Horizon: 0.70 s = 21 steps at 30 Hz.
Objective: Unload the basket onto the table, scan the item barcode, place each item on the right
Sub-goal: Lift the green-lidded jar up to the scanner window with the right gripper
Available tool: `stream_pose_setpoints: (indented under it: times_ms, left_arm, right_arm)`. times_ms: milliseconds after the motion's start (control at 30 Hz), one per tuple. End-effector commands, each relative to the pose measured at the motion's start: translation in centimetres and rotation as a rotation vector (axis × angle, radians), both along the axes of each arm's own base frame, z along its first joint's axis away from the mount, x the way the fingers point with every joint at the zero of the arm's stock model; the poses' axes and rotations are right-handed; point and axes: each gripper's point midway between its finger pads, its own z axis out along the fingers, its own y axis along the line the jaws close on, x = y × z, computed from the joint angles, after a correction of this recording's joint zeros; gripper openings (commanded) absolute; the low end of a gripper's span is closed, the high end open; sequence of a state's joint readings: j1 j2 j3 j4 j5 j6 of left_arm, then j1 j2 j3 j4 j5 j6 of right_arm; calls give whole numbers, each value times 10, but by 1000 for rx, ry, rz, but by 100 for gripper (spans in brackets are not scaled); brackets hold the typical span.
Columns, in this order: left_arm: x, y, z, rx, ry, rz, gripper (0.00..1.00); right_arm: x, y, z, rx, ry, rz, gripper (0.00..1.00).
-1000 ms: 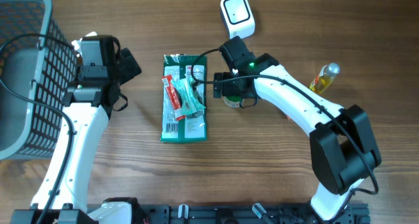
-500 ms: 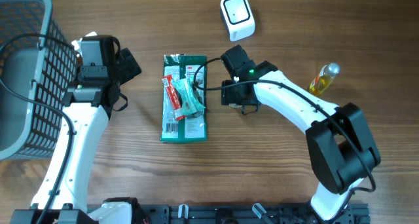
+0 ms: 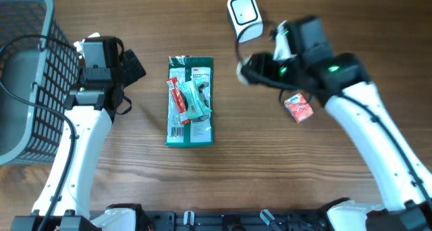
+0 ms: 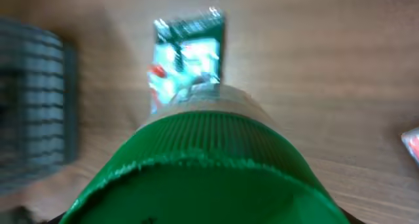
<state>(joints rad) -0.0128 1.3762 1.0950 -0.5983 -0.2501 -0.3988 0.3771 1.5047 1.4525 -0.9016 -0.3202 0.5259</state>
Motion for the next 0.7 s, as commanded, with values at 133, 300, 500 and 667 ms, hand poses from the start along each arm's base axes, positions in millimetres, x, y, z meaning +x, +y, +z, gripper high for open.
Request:
stream_pose_setpoints:
  times_ms: [133, 300, 500, 667]
  left_arm:
    - [1, 4, 2, 11, -7, 11, 100]
    - [1, 4, 2, 10, -6, 11, 100]
    - [1, 4, 2, 11, -6, 11, 100]
    - [1, 4, 2, 10, -6, 11, 100]
  right_arm:
    - [68, -3, 51, 2, -245, -91, 22]
    - [157, 12, 2, -133, -434, -105, 15]
    - [226, 8, -20, -300, -692, -140, 12]
    - [249, 12, -35, -354, -792, -133, 12]
